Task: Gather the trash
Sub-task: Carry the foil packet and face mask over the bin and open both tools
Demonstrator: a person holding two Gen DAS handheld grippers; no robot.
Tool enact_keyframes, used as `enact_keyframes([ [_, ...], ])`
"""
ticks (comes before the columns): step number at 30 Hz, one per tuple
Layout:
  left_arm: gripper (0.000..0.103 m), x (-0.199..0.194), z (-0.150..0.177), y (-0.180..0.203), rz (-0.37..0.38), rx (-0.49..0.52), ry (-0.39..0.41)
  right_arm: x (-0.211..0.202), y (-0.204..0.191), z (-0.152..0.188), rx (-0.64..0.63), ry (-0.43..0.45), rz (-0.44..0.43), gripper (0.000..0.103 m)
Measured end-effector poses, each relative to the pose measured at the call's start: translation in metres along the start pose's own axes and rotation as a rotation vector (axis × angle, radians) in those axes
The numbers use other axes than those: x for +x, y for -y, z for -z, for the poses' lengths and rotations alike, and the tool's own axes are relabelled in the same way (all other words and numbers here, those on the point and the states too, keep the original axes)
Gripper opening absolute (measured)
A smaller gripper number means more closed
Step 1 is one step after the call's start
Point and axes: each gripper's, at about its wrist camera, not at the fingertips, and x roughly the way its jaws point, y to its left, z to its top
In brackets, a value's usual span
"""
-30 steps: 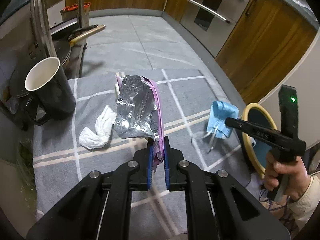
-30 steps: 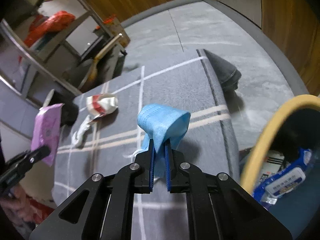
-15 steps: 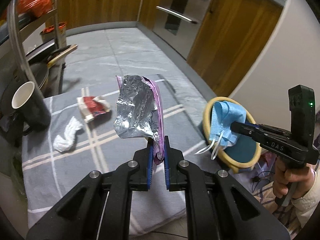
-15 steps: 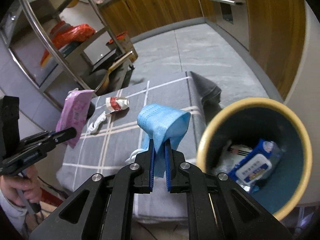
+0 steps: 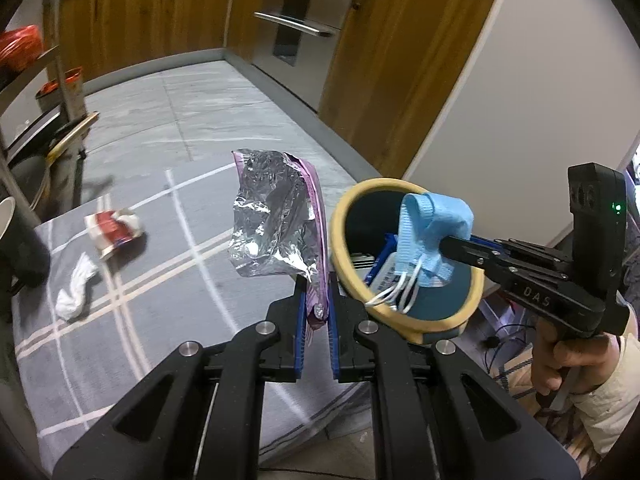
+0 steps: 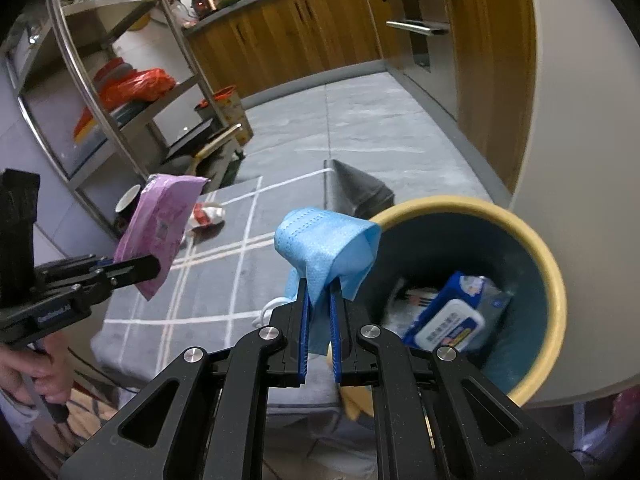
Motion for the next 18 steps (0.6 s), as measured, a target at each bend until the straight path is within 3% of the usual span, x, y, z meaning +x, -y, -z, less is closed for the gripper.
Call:
enact_keyframes([
  [18,0.008,0.056,-0.015,0.064,0.103,0.083,-0.082,-0.011,0.057,0.009,0.101,0.007,0.067,0.01],
])
